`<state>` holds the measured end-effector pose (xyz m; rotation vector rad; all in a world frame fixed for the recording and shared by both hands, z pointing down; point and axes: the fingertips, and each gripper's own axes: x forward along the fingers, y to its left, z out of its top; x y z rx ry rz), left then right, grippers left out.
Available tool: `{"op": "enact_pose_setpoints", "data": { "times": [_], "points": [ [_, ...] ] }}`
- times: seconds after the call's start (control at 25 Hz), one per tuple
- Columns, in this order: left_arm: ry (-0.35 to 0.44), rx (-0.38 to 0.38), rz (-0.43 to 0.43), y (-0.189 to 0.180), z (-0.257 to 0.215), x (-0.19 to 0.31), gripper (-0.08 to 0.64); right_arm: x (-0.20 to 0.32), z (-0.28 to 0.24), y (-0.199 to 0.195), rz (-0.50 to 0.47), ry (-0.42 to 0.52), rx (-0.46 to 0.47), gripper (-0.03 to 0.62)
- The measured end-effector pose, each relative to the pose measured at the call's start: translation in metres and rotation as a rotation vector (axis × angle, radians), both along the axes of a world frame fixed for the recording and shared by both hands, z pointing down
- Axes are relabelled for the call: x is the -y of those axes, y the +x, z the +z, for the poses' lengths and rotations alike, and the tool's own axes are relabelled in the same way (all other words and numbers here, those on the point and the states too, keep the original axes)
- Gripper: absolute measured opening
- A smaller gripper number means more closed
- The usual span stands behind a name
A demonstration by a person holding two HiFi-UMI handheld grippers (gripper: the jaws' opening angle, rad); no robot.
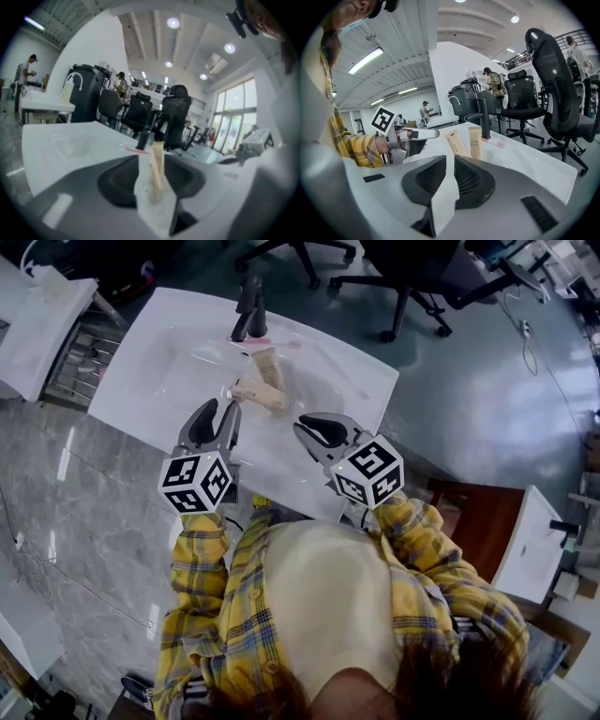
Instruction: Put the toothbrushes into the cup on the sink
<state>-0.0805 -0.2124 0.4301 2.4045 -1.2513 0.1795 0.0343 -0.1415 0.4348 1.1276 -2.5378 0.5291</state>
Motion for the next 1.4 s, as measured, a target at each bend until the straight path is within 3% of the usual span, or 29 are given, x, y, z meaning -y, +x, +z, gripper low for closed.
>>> {"op": "enact_pose_setpoints", "data": {
  "times": [0.36, 0.68, 1.4],
  "points": [
    [0.007, -0.095, 0.012, -0.001, -0.015, -0.022, 0.067, -0.002, -0.001, -0.002, -0.001, 0.000, 0.003, 0.051],
    [-0.009, -0.127, 0.036, 0.005, -0.016, -0.039, 0.026, -0.002, 0.001, -0.002, 0.007, -0.008, -0.006, 0.051],
    [-0.043, -0.087, 0.051, 0.007, -0.005, -0.051, 0.006, -0.001, 0.010, 0.000, 0.032, -0.038, -0.028, 0.018]
  ]
}}
